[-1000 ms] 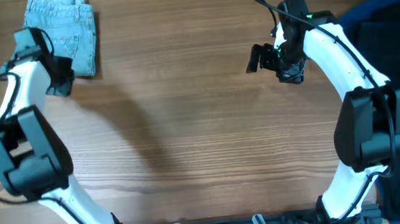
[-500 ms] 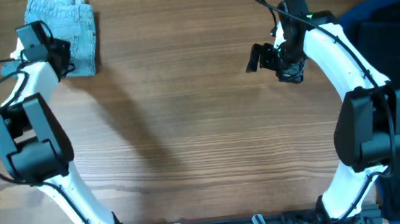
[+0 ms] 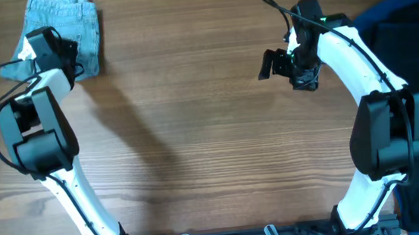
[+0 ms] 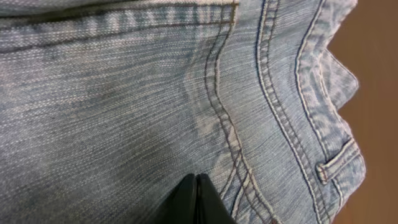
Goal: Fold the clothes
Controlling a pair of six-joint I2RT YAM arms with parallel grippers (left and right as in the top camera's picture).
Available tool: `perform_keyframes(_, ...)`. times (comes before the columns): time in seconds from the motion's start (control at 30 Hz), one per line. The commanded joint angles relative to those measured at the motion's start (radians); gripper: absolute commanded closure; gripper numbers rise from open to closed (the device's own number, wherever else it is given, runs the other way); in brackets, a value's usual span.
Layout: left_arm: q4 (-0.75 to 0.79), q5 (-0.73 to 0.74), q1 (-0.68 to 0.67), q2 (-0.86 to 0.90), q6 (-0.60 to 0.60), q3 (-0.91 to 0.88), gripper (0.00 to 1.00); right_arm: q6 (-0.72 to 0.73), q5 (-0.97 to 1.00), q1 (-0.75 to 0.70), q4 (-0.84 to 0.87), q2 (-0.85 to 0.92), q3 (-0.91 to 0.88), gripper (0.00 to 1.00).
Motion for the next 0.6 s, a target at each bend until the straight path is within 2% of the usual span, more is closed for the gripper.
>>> perform_keyframes(0.0, 0.018, -0.021, -0.004, 0.089, 0.021, 0.016, 0.96, -0.012, 0.013, 0.006, -0.018, -0.012, -0.008, 0.0)
perform_keyframes(0.33, 0.111, -0.029, -0.014, 0.167, 0.026, 0.086, 0.96, -0.01, 0.012, 0.006, -0.048, -0.012, -0.008, 0.0)
perform_keyframes(0.43, 0.096, 0.051, -0.009, 0.113, 0.102, 0.086, 0.96, -0.01, 0.012, 0.006, -0.056, -0.012, -0.008, 0.0)
perform_keyframes(0.57, 0.047, 0.011, -0.006, -0.035, 0.104, 0.086, 0.96, -0.011, 0.013, 0.006, -0.055, -0.012, -0.008, 0.0)
